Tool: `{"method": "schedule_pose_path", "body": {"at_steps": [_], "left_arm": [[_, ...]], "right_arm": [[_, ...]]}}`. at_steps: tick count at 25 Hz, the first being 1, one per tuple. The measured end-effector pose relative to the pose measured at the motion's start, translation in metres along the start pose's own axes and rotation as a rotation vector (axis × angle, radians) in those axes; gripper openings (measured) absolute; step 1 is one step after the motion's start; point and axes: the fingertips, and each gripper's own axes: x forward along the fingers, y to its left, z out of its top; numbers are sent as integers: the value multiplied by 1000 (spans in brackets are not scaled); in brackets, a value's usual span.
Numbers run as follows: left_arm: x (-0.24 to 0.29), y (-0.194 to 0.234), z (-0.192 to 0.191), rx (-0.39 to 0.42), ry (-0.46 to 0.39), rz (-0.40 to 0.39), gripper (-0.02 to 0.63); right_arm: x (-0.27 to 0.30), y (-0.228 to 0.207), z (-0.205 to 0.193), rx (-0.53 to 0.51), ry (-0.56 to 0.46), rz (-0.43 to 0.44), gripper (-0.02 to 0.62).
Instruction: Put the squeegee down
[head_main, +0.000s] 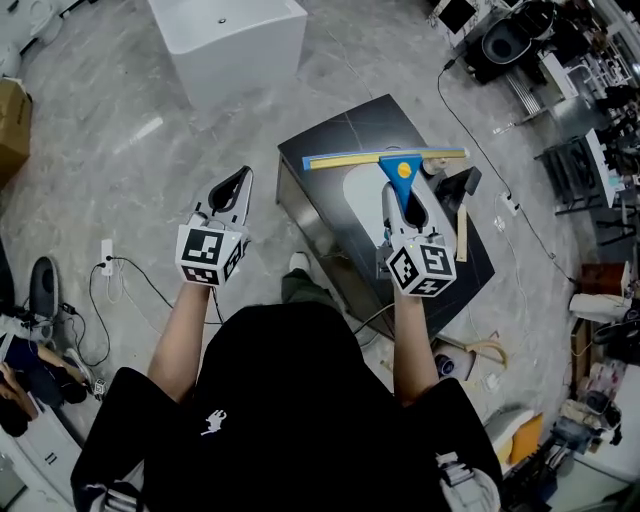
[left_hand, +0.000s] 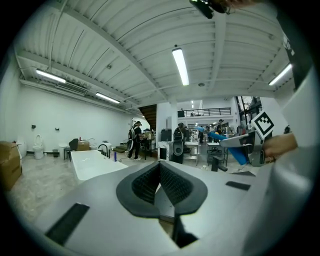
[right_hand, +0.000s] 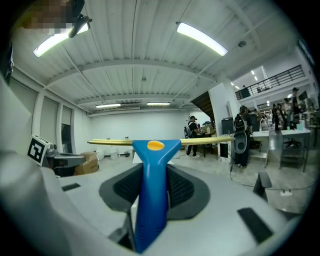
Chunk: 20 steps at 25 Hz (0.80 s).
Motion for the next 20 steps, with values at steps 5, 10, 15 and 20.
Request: {"method": "schedule_pose_path", "body": {"at_steps": [5,10,15,20], "left_arm": [[35,4,5,1,14,30,3],[69,7,9,4,28,61,3],[98,-2,10,16,42,85,3],[114,-5,2,19,57,121,3]], "right_arm": [[38,-28,3,2,22,34,132],[72,-52,0,11,39,76,132],[97,-78,-10,23,58,122,132],[120,-94,-29,11,89,162,132]]}}
